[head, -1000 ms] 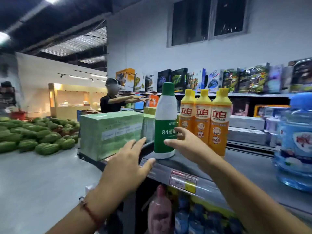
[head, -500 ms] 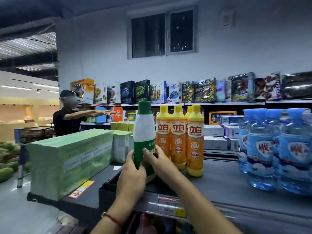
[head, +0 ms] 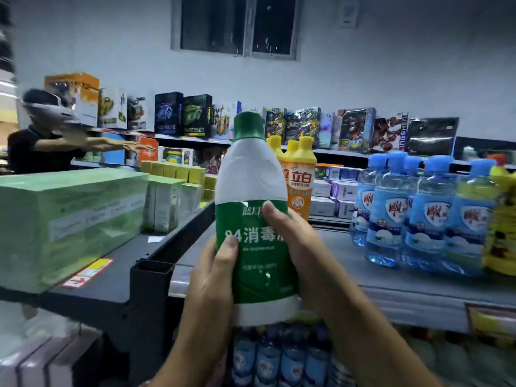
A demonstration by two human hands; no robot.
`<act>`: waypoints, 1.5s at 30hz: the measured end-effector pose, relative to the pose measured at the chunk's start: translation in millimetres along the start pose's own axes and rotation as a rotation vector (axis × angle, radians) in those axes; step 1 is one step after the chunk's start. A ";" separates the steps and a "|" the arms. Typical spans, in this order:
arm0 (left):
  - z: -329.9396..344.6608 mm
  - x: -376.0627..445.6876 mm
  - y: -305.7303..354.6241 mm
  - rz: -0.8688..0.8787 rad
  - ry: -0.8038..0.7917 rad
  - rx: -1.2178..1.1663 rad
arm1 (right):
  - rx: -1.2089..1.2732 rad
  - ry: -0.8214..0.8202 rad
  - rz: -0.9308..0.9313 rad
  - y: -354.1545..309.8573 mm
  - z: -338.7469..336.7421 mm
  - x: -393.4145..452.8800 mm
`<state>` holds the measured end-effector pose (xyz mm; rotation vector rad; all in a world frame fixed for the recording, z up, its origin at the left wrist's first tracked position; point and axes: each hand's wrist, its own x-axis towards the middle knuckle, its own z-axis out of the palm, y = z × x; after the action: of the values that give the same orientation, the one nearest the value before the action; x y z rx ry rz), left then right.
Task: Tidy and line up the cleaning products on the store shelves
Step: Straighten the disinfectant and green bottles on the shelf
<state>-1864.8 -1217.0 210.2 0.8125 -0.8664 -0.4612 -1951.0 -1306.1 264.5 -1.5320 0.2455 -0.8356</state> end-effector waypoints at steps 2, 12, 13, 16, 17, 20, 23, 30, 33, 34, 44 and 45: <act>12.2 -22.4 -21.7 -0.186 -0.040 -0.171 | 0.046 0.085 0.052 8.5 -11.9 -31.7; 92.0 -127.8 -110.0 -0.798 -0.218 -0.344 | 0.061 0.542 0.228 48.0 -91.8 -193.3; 103.3 -138.3 -115.1 -0.853 -0.238 -0.345 | 0.064 0.580 0.242 51.0 -100.6 -208.7; 136.8 -170.8 -129.2 -1.011 -0.289 -0.350 | 0.069 0.694 0.276 58.4 -126.3 -255.8; 148.5 -182.5 -134.0 -1.057 -0.303 -0.347 | 0.070 0.727 0.286 59.4 -135.2 -272.5; 188.7 -222.2 -148.1 -1.154 -0.360 -0.317 | 0.097 0.795 0.302 54.8 -165.1 -324.4; 234.9 -267.8 -163.6 -1.222 -0.403 -0.282 | 0.138 0.872 0.319 46.2 -200.1 -380.9; 337.7 -374.1 -197.3 -1.324 -0.588 -0.166 | 0.087 0.987 0.311 22.4 -276.0 -521.7; 381.1 -413.6 -204.5 -1.352 -0.660 -0.135 | 0.052 1.021 0.334 9.0 -301.5 -573.5; 386.7 -419.0 -206.6 -1.354 -0.673 -0.129 | 0.056 1.036 0.339 7.8 -305.1 -580.0; 477.8 -471.7 -226.9 -1.217 -0.941 0.080 | 0.039 1.235 0.349 -8.5 -370.6 -663.4; 486.3 -472.5 -229.6 -1.166 -0.972 0.112 | 0.041 1.256 0.348 -6.6 -378.6 -667.4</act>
<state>-2543.5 -1262.5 -12.6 1.1696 -1.2328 -1.9584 -2664.1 -1191.5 5.2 -0.6965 1.3432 -1.3976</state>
